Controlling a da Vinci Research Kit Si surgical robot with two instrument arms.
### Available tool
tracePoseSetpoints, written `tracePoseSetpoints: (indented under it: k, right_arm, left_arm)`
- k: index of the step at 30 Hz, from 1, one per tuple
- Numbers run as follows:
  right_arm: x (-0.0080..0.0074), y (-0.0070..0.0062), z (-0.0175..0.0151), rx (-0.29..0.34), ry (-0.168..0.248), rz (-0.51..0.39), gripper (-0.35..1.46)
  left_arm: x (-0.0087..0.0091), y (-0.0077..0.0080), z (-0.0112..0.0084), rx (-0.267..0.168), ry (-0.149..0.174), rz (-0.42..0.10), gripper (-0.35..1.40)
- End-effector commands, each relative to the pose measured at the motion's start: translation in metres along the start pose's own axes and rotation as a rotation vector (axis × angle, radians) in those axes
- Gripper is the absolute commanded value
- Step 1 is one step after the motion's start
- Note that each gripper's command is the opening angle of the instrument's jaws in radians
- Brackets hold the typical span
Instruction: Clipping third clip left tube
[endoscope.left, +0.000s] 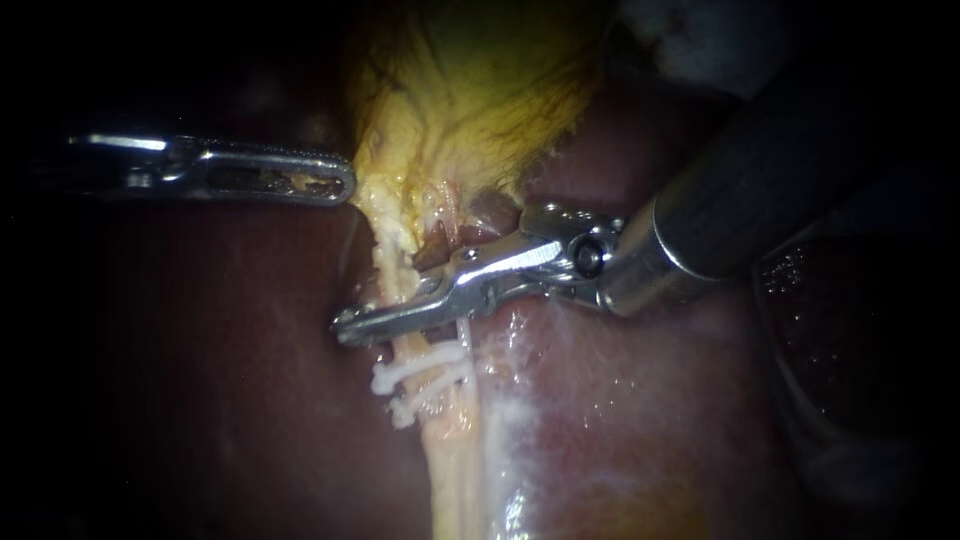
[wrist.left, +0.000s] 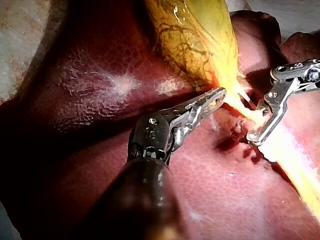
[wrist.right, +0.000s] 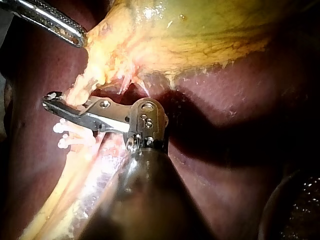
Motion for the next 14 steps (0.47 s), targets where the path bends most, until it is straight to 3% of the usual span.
tracePoseSetpoints:
  k: [1, 14]
  right_arm:
    - [0.0000, 0.0000, 0.0000, 0.000, 0.001, 0.000, -0.35]
    - [0.0000, 0.0002, -0.0001, 0.000, 0.001, 0.000, -0.35]
  left_arm:
    - [0.0000, 0.0000, 0.0000, 0.000, 0.000, 0.000, -0.35]
    - [0.0000, 0.0000, 0.0000, 0.001, 0.000, 0.000, -0.35]
